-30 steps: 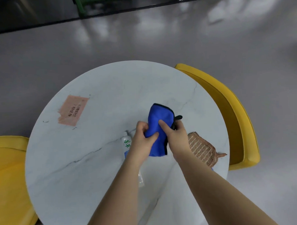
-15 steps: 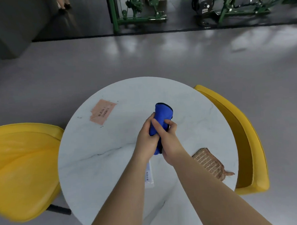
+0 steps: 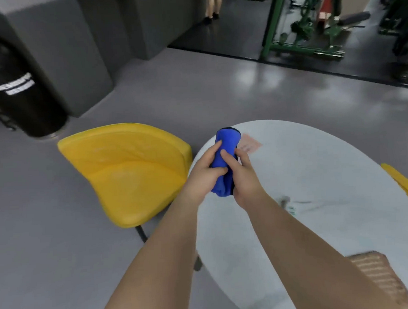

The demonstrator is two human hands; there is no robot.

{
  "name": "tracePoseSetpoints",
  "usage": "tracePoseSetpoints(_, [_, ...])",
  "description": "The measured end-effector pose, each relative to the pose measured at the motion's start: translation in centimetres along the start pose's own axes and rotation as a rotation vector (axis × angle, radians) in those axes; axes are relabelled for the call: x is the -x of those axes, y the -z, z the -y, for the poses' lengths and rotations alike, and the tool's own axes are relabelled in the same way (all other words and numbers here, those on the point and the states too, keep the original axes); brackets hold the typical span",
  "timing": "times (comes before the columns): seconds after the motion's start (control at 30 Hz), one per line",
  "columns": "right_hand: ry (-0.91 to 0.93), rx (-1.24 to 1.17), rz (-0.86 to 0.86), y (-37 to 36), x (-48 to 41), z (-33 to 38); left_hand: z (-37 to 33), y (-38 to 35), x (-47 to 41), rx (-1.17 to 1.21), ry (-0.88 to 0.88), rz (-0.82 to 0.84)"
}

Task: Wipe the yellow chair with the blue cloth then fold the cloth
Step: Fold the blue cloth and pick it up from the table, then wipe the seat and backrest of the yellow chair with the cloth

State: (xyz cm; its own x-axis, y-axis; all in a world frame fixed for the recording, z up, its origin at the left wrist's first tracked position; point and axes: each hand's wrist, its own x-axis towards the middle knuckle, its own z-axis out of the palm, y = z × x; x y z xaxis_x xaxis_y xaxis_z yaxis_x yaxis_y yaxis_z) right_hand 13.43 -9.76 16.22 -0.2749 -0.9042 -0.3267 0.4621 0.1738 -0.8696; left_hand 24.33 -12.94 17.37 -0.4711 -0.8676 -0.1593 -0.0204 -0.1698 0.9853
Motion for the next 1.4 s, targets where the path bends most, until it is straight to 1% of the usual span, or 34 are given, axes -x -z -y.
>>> tracePoseSetpoints(0.2, [0.009, 0.012, 0.004, -14.0, -3.2, -6.4, -0.1, 14.7, 1.0, -0.038, 0.037, -0.082])
tracePoseSetpoints(0.33, [-0.019, 0.022, 0.024, -20.5, -5.6, -9.8, 0.0, 22.5, 0.4, -0.079, 0.049, -0.106])
tracePoseSetpoints(0.43, [-0.017, 0.031, 0.025, -23.5, -7.6, -10.6, -0.1, 26.2, -1.1, -0.073, 0.054, -0.091])
tracePoseSetpoints(0.57, [-0.034, 0.05, -0.04, -27.2, -11.2, -10.9, -0.4, 30.2, -3.9, -0.065, 0.063, -0.07])
tracePoseSetpoints(0.77, [-0.033, 0.106, -0.063, -31.7, -17.2, -13.9, 0.6, 37.4, -8.6, -0.093, 0.066, -0.118])
tracePoseSetpoints(0.83, [-0.037, 0.158, -0.069, -32.5, -18.9, -15.7, 2.0, 39.9, -9.6, -0.134, 0.071, -0.138])
tracePoseSetpoints(0.93, [-0.074, 0.144, -0.052, -33.8, -21.4, -19.0, 5.4, 43.5, -11.5, -0.191, 0.08, -0.087])
tracePoseSetpoints(1.03, [-0.059, 0.095, -0.031, -35.5, -24.1, -22.5, 9.4, 46.6, -13.8, -0.168, 0.073, -0.041])
tracePoseSetpoints(1.1, [-0.04, 0.09, -0.066, -36.3, -26.3, -24.8, 11.8, 48.5, -15.4, -0.159, 0.066, -0.02])
tracePoseSetpoints(1.17, [0.017, 0.163, -0.131, -36.7, -28.9, -27.1, 14.0, 50.5, -17.1, -0.196, 0.032, -0.01])
tracePoseSetpoints(1.27, [0.198, 0.378, -0.187, -36.6, -33.5, -31.2, 18.5, 54.2, -20.2, -0.43, -0.062, -0.096])
tracePoseSetpoints(1.33, [0.363, 0.611, -0.145, -36.0, -36.6, -34.7, 22.3, 57.0, -22.5, -0.624, -0.113, -0.177])
tracePoseSetpoints(1.4, [0.518, 0.902, -0.079, -35.2, -39.4, -38.5, 26.3, 59.0, -24.1, -0.812, -0.187, -0.25])
